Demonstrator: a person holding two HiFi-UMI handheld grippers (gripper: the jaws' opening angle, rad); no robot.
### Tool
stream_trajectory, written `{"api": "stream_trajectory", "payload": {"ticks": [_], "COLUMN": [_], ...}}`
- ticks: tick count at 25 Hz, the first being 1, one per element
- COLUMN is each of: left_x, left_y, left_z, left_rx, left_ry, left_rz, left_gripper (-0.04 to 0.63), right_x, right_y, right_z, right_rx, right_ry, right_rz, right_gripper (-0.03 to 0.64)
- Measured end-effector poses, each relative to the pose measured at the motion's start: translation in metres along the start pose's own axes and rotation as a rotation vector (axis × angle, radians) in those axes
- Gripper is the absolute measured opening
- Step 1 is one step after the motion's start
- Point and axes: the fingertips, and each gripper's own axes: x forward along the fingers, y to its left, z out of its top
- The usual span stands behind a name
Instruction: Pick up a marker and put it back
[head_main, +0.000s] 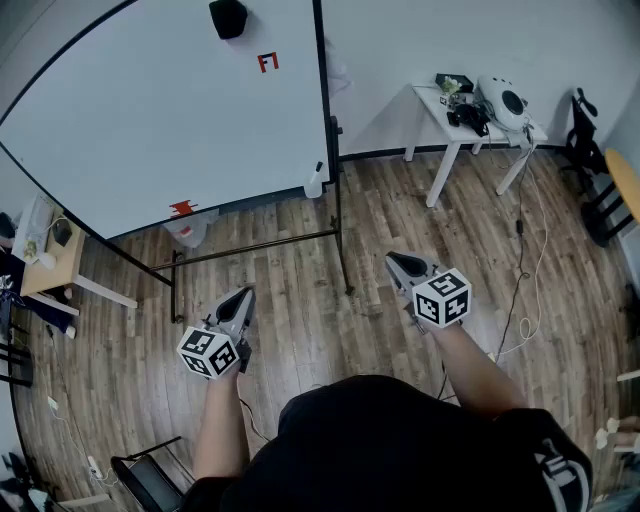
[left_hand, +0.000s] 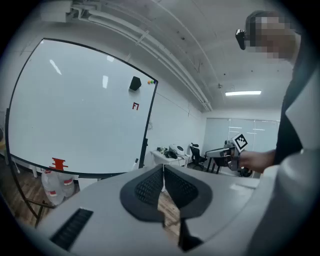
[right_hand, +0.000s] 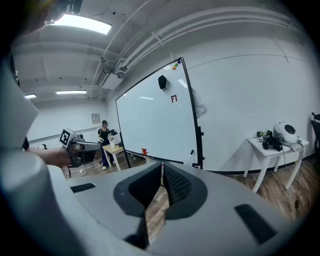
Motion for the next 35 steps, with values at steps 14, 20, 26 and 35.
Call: {"api": "stream_trajectory", "payload": {"ticks": [14,20,26,35], "left_x": [0.012,0.018,0.038,0.082], "left_y": [-0.027,-0.017,0.0,0.048], "left_z": [-0.015,-0.016,-0.014,-0.008], "left_rx": [0.017,0.007,-0.005,-0.019], "left_ry": [0.032,0.03,0.021,0.024], "left_rz": [0.014,0.026,0.015,-0.017], "left_gripper": [0.015,0.015,0.015,0.015], "right_x": [-0.01,-0.001,0.012,0.059], "right_y": [-0.023,-0.03,-0.045,-0.068], "right_z": [-0.02,-0.03,-0.032,-0.025], "right_rx": [0.025,0.03,0.046,0.057], "right_ry": [0.021,0.052,0.077,0.103], "right_rz": [0.012,0.018,0.002,-0.043], "right_gripper": [0.006,0.006,0.006,0.006]}}
